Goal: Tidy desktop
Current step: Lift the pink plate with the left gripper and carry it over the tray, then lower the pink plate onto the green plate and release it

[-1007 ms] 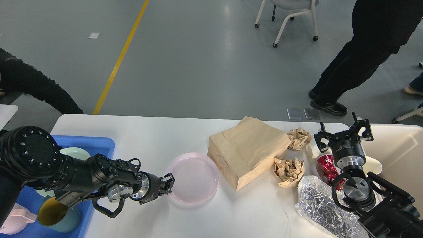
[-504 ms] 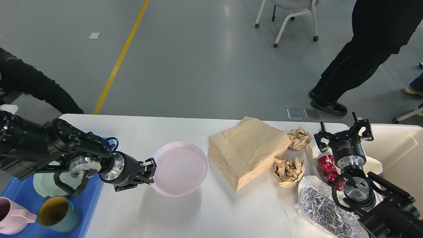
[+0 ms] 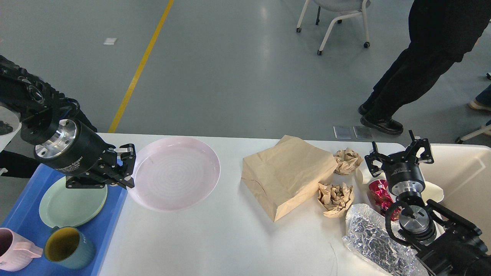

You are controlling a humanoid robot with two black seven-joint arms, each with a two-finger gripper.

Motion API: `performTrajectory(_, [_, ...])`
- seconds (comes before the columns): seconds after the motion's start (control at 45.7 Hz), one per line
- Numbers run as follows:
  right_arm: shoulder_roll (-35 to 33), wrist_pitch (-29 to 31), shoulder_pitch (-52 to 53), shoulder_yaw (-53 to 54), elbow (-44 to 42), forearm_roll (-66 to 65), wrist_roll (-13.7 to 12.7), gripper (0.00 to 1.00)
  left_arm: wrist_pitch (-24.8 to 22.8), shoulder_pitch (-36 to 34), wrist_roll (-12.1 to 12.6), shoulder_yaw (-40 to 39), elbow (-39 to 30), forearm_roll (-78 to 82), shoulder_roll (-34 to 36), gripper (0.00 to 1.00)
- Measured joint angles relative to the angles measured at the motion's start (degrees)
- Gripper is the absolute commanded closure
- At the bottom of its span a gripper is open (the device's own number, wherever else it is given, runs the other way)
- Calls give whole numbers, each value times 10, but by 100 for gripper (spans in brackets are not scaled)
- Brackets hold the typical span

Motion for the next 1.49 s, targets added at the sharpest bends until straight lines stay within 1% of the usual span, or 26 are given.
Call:
performTrajectory(0.131, [0,0,0,0,0,0,0,0,-5,-3,-7,18,8,0,15,100])
performTrajectory(0.241, [0,0,0,0,0,0,0,0,-12,28,-10,34,41,9,57,100])
performTrajectory(0.394, [0,0,0,0,0,0,0,0,-14,121,-5,41,144,42,136,100])
performTrajectory(0.438, [0,0,0,0,1,0,0,0,-14,164,-4,36,200,49,174,100])
performTrajectory(0.547, [0,0,0,0,2,0,0,0,-7,236,4,16,295,51,227,100])
performTrajectory(0.591, [0,0,0,0,2,0,0,0,-5,266,12,0,330,50,242,100])
performTrajectory(0.657, [0,0,0,0,2,0,0,0,-1,322,30,-36,386,50,260,100])
performTrajectory(0.745, [0,0,0,0,2,0,0,0,5,411,64,-108,456,50,273,100])
performTrajectory(0.788, [0,0,0,0,2,0,0,0,13,462,86,-151,491,52,275,100])
performTrajectory(0.854, [0,0,0,0,2,0,0,0,36,542,117,-224,539,56,274,100])
performTrajectory(0.876, [0,0,0,0,2,0,0,0,43,560,123,-240,548,57,272,100])
performTrajectory(0.92, [0,0,0,0,2,0,0,0,57,592,132,-269,563,64,268,100])
performTrajectory(0.985, [0,0,0,0,2,0,0,0,79,618,137,-297,575,84,256,100])
performTrajectory(1.051, [0,0,0,0,1,0,0,0,105,632,138,-312,580,106,243,100])
performTrajectory(1.117, [0,0,0,0,1,0,0,0,120,636,139,-317,581,118,233,100])
performTrajectory(1.489, [0,0,0,0,1,0,0,0,131,674,141,-322,579,129,193,100])
